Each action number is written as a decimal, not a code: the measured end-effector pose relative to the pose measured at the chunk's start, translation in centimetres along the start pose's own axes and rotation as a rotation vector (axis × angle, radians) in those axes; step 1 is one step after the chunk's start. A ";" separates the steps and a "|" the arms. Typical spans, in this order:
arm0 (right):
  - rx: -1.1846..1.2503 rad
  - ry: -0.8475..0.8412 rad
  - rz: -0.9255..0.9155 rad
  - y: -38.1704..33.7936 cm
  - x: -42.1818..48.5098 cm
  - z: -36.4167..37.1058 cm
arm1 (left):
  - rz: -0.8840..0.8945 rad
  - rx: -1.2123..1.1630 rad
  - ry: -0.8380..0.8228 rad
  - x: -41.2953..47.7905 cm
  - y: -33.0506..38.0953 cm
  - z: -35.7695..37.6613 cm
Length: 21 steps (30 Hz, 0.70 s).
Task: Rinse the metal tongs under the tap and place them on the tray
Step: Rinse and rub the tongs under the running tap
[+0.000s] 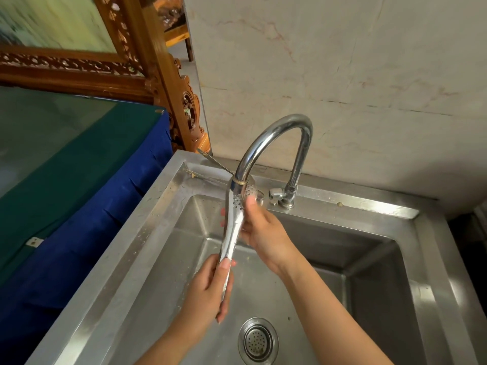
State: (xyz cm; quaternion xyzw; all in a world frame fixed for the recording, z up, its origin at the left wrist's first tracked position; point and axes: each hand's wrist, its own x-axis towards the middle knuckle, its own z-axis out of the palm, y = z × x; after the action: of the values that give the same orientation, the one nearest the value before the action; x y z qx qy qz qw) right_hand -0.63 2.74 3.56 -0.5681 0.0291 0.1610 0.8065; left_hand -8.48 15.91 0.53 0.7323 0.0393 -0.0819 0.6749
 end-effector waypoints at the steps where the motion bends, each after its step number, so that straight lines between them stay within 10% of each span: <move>1: -0.028 -0.015 -0.011 -0.3 -0.2 0.0 | 0.005 0.016 0.012 0.0 0.2 0.3; 9: -0.040 0.154 -0.115 -2.2 -1.6 -0.8 | -0.074 0.088 -0.080 1.9 2.3 0.4; 14: -0.283 0.282 -0.078 0.1 -3.1 -4.2 | 0.168 0.851 0.066 7.6 1.6 -3.9; 21: -0.643 0.442 0.301 11.6 -6.3 -9.4 | 0.044 1.578 0.030 10.8 -4.3 -10.6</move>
State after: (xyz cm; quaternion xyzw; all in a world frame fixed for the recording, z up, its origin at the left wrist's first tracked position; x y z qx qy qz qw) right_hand -8.71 -3.87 -8.82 -0.8013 0.2323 0.1523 0.5298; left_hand 2.12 26.28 -4.79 0.9965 -0.0358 -0.0622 -0.0433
